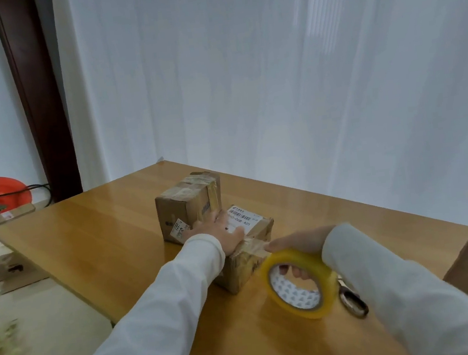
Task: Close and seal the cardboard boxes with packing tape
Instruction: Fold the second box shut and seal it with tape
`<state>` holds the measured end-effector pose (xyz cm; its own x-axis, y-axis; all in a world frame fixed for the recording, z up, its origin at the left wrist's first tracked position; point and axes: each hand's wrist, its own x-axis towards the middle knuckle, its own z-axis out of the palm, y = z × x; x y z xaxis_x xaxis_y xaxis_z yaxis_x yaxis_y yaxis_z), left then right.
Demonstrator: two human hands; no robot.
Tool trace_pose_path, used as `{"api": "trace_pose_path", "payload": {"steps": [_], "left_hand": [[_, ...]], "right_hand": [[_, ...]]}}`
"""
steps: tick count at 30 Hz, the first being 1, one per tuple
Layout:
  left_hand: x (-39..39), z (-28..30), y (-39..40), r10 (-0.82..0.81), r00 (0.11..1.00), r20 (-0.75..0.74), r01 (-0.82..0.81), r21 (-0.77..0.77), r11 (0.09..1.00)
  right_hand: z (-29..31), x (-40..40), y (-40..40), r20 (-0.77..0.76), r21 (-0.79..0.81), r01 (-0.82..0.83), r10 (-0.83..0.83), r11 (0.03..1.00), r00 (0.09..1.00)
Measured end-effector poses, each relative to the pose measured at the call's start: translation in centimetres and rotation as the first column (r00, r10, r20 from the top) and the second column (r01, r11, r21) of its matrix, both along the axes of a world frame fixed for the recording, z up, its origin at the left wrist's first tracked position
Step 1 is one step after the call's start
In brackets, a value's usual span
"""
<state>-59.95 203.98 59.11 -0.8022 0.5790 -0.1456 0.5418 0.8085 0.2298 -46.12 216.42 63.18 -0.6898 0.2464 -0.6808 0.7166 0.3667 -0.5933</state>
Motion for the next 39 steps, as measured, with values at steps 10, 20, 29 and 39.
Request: {"api": "trace_pose_path", "payload": {"steps": [10, 20, 29, 39], "left_hand": [[0.7, 0.0, -0.5, 0.125, 0.987, 0.105, -0.124, -0.015, 0.992], [5.9, 0.1, -1.9, 0.241, 0.968, 0.076, -0.231, -0.123, 0.965], [7.3, 5.8, 0.0, -0.433, 0.9, -0.044, 0.435, 0.062, 0.898], [6.8, 2.0, 2.9, -0.412, 0.9, 0.142, 0.397, 0.123, 0.909]], "right_hand": [[-1.2, 3.0, 3.2, -0.157, 0.28, 0.107, -0.065, 0.954, 0.985], [0.5, 5.1, 5.7, -0.117, 0.542, -0.051, 0.135, 0.839, 0.984], [-1.8, 7.2, 8.2, -0.399, 0.616, 0.264, 0.005, 0.742, 0.917], [-7.2, 9.0, 9.6, -0.084, 0.724, 0.043, 0.026, 0.688, 0.996]]}}
